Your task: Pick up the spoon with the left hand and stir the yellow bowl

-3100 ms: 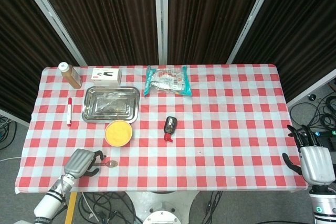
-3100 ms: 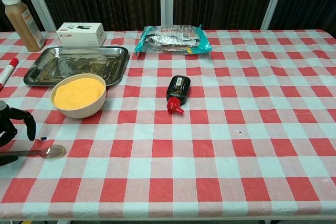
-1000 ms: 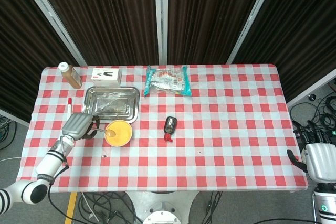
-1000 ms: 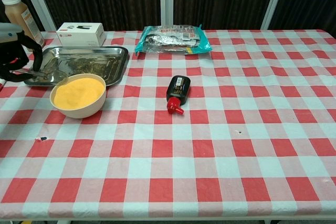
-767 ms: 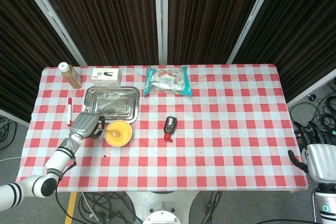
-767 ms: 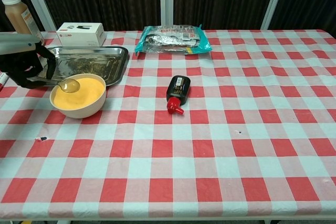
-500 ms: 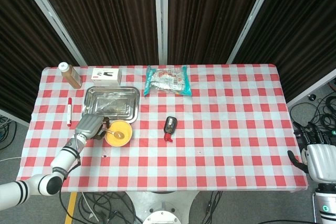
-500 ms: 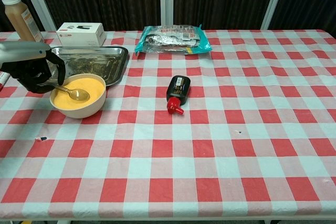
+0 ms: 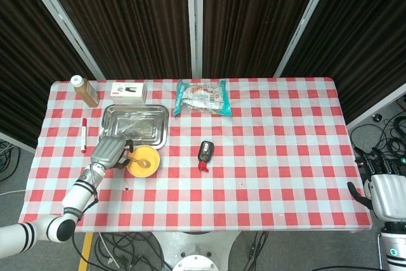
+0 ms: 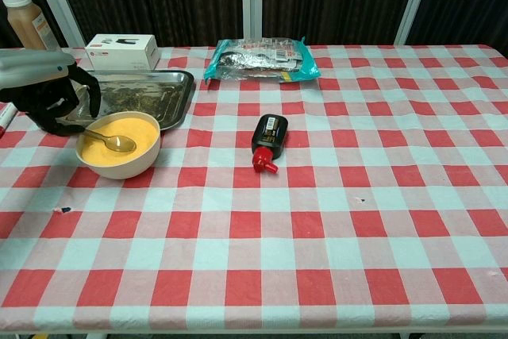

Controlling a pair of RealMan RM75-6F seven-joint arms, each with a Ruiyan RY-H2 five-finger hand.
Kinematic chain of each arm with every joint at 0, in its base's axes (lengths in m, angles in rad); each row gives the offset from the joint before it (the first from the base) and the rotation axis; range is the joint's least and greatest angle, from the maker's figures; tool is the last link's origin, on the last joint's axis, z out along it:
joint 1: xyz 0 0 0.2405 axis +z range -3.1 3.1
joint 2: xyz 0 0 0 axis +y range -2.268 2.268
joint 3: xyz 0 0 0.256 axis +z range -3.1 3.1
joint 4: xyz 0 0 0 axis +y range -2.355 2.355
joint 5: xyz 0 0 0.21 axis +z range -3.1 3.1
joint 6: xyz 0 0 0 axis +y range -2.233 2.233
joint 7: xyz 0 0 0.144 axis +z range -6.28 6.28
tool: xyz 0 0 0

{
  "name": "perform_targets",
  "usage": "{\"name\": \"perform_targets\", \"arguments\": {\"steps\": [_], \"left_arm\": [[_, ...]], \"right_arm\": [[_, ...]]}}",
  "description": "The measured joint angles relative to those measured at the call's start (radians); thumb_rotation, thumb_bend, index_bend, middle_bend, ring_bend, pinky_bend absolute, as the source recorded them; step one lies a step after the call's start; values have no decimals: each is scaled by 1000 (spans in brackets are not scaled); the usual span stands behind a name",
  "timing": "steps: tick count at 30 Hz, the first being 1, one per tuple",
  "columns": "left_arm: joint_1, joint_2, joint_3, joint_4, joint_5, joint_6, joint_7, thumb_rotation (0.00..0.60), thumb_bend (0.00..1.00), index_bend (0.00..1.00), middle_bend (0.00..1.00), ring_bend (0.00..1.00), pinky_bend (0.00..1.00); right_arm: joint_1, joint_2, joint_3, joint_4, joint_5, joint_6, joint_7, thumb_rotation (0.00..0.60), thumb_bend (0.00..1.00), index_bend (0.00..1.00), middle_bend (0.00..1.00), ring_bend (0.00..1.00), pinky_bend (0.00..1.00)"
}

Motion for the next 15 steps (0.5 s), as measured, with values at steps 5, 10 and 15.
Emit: {"name": "perform_targets", "arguments": {"steps": [5, 10, 15], "left_arm": [[-3, -27, 9, 29, 6, 5, 10, 600, 310, 562, 908, 899, 950], [-3, -40, 17, 47, 2, 7, 22, 600, 310, 566, 909, 900, 950], [-5, -36, 18, 46, -2, 3, 24, 600, 323, 571, 909, 900, 950]], "right_arm": [[-3, 2, 0, -1, 4, 2, 0, 600, 222, 115, 339, 102, 226], [-4, 3, 0, -1, 6, 2, 1, 600, 221, 115, 339, 102, 226], [-3, 1, 0, 0, 7, 0, 1, 600, 221, 115, 340, 102, 226]]}}
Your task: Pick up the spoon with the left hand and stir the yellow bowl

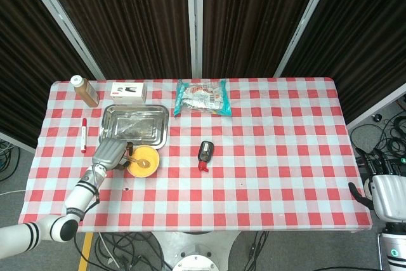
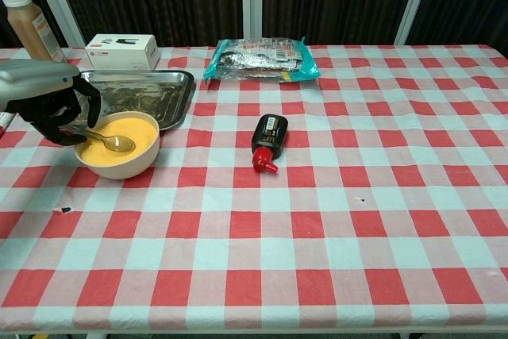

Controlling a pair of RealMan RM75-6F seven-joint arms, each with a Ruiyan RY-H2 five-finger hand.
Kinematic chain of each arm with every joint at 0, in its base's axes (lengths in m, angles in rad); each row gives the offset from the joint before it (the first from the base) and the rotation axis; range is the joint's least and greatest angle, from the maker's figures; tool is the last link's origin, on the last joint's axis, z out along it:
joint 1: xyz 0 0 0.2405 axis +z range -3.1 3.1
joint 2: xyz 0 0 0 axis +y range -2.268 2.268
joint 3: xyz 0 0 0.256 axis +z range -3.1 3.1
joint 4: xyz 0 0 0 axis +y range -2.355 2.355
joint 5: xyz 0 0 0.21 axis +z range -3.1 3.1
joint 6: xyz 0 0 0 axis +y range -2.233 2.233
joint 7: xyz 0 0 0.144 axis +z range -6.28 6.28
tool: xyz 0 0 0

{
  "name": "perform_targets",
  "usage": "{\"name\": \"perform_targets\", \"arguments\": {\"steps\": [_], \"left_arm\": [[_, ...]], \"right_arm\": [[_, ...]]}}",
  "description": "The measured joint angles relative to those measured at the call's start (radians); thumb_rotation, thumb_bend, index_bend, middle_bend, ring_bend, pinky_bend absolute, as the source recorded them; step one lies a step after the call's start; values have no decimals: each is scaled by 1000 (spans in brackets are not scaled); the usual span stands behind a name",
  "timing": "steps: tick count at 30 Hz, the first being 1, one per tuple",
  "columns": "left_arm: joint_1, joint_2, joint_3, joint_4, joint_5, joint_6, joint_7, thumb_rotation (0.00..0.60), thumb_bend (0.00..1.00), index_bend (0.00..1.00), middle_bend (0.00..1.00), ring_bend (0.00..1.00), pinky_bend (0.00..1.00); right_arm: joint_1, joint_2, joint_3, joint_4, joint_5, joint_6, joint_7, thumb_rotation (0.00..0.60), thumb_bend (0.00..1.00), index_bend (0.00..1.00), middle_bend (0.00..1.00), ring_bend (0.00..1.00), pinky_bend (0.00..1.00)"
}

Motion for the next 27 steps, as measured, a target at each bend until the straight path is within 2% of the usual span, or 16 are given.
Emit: {"name": "perform_targets", "arguments": {"steps": [27], "left_arm": [[-21, -3, 5, 3, -19, -25, 8, 600, 397, 611, 915, 902, 950]], "right_arm": [[-3, -4, 3, 16, 12, -1, 18, 600, 221, 115, 349, 102, 226]]}}
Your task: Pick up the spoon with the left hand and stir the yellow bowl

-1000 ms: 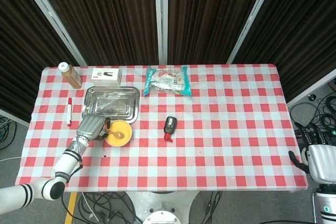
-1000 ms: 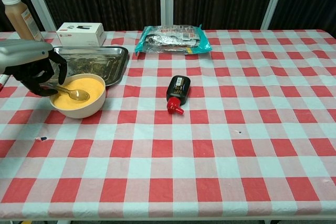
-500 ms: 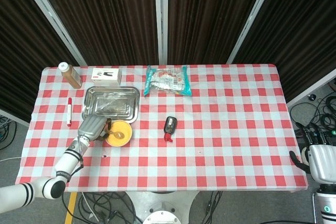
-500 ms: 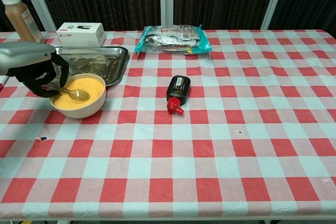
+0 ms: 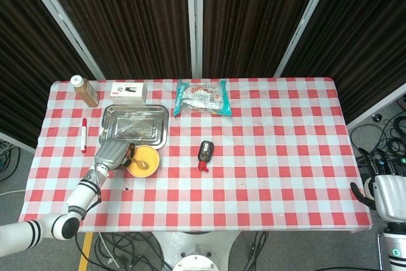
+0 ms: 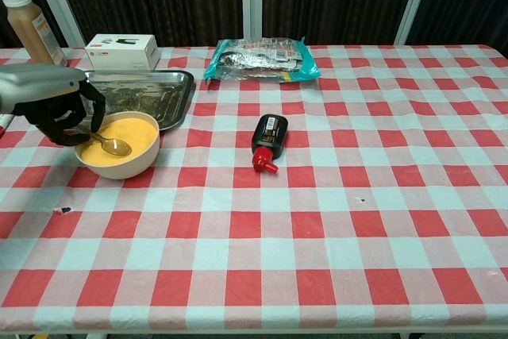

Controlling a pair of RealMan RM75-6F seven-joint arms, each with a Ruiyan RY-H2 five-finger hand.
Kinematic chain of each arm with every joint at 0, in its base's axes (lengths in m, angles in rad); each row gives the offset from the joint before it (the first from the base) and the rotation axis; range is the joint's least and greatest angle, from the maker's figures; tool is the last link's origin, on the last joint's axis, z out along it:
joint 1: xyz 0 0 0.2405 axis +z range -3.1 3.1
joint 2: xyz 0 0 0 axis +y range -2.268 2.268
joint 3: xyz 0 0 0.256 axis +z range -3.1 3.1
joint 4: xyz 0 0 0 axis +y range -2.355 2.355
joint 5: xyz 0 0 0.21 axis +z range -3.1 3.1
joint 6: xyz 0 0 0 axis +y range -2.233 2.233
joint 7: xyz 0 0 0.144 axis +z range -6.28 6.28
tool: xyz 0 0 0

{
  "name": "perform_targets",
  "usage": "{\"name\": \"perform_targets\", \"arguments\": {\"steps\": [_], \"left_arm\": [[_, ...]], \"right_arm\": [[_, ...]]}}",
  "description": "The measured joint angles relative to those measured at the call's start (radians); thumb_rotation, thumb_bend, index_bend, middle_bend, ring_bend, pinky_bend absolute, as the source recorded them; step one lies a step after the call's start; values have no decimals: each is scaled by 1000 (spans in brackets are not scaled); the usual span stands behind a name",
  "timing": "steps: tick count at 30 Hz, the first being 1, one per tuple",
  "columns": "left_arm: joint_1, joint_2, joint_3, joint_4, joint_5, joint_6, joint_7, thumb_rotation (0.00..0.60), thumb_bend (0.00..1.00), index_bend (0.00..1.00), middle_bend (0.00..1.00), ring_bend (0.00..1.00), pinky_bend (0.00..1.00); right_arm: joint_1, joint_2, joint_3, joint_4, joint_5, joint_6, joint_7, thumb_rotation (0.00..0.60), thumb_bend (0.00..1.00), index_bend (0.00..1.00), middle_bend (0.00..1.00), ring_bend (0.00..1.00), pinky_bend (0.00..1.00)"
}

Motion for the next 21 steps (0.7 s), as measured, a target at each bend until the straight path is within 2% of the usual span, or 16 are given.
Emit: {"name": "perform_targets", "arguments": {"steps": [8, 21], "left_arm": [[12, 2, 4, -16, 42, 85, 40, 600, 399, 632, 924, 905, 951], [16, -43, 50, 10, 162, 263, 437, 600, 399, 661, 930, 910, 952]], "right_arm": [[-1, 0, 0, 1, -9, 9, 3, 600, 221, 115, 351, 102, 226], [-13, 2, -3, -3, -16, 26, 10, 600, 221, 115, 351, 102, 226]]}}
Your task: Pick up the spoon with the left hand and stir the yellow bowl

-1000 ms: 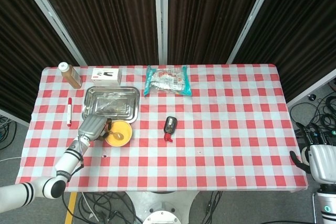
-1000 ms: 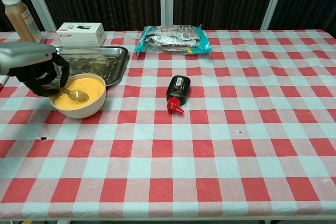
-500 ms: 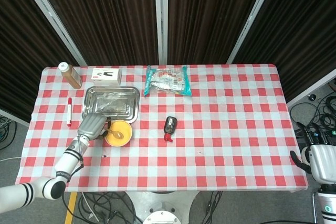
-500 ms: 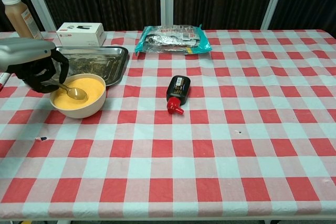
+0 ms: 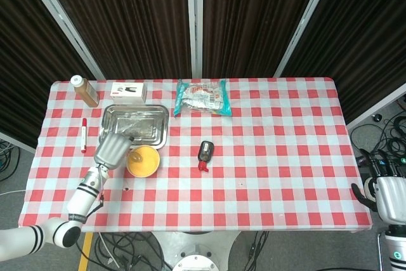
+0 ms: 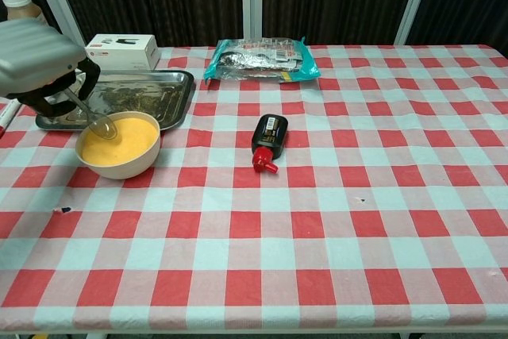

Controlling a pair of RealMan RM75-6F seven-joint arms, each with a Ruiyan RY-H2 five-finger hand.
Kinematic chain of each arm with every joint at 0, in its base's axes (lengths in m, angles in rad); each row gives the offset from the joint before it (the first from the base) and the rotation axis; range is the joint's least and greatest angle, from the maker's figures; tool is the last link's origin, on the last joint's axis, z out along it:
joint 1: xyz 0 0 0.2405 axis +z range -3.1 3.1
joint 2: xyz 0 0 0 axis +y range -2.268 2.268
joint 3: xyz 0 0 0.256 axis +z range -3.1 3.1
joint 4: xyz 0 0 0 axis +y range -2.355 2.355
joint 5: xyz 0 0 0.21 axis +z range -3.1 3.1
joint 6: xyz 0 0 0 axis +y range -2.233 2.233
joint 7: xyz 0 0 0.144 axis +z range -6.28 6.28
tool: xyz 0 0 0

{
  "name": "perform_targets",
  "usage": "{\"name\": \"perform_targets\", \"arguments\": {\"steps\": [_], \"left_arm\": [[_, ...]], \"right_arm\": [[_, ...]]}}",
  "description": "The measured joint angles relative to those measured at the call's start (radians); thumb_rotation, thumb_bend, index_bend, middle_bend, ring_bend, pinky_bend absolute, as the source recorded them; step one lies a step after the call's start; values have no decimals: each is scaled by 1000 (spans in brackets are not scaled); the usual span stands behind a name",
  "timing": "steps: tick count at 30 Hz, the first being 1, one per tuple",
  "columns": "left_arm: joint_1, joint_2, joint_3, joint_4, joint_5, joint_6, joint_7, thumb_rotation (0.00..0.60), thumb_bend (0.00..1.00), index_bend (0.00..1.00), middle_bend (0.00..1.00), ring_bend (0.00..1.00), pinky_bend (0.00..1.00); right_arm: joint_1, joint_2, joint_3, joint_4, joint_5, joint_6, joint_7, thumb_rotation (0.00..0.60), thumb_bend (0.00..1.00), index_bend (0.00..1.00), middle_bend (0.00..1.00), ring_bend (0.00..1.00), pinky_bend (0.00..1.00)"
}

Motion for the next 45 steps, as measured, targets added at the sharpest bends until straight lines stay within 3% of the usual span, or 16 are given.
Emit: {"name": "perform_targets", "arguments": {"steps": [9, 20, 31, 45], "left_arm": [[-9, -77, 16, 81, 53, 43, 159, 600, 400, 667, 934, 914, 957], [11, -127, 27, 112, 87, 60, 200, 600, 400, 669, 935, 915, 959], [18, -143, 6, 83, 67, 16, 114, 600, 399, 673, 935, 915, 959], [53, -74, -49, 15, 7, 10, -29, 600, 399, 673, 933, 915, 959]], "right_arm": [[-4, 1, 0, 3, 11, -4, 6, 600, 219, 115, 353, 102, 226], [0, -3, 1, 3, 13, -13, 4, 600, 219, 115, 360, 102, 226], [-7, 0, 1, 2, 20, -9, 4, 600, 220, 115, 365, 109, 226], [-1, -2, 3, -6, 15, -13, -8, 600, 220, 115, 365, 111, 226]]}}
